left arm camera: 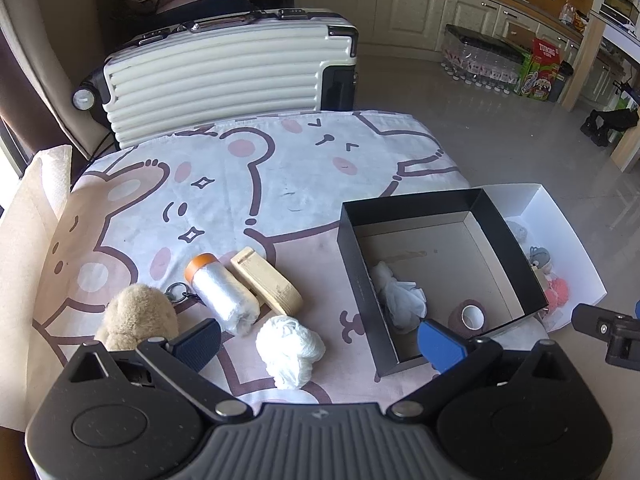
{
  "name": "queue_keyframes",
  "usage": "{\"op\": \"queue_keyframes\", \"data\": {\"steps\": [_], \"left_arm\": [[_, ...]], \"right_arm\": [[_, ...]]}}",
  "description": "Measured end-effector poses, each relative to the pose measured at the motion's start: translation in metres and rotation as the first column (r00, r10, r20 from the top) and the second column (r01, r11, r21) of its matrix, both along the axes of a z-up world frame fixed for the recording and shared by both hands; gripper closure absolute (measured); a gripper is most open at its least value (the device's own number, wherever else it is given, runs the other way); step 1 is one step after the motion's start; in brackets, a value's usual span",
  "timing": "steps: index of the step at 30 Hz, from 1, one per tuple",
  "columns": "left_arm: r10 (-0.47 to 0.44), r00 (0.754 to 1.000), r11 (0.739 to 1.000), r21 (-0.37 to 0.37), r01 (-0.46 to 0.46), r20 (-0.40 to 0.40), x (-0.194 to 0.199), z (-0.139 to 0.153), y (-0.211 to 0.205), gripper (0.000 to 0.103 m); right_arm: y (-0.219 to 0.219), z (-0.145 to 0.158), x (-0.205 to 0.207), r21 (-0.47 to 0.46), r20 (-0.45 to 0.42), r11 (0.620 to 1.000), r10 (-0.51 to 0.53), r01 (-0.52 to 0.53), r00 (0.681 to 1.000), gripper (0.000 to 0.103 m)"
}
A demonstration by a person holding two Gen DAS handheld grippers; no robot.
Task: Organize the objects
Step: 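Withdraw both tools from the black box back over the bed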
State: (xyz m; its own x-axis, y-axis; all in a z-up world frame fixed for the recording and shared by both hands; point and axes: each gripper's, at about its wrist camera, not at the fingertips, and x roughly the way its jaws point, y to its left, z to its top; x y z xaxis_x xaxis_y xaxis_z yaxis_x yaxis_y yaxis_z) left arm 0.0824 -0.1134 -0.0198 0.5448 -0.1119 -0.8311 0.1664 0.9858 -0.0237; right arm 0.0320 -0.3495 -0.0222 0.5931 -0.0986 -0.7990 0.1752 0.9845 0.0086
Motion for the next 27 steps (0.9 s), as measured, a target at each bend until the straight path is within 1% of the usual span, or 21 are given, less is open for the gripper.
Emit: {"op": "queue_keyframes", "data": {"steps": [10, 27], "left_arm": [[0.041, 0.999, 0.999, 0.015, -0.04, -0.004, 0.003, -0.002, 0.026, 0.0], [0.171, 0.985, 0.984, 0.044, -0.17, -0.009, -0.003, -0.002, 0.1, 0.0]], "right_arm": [[0.02, -0.007, 0.011, -0.004, -0.016, 0.999, 0.034, -0.034, 0.999, 0.0], [0.093, -0.014, 0.033, 0.011, -0.022, 0.985, 0.173, -0.173, 0.985, 0.0]]}}
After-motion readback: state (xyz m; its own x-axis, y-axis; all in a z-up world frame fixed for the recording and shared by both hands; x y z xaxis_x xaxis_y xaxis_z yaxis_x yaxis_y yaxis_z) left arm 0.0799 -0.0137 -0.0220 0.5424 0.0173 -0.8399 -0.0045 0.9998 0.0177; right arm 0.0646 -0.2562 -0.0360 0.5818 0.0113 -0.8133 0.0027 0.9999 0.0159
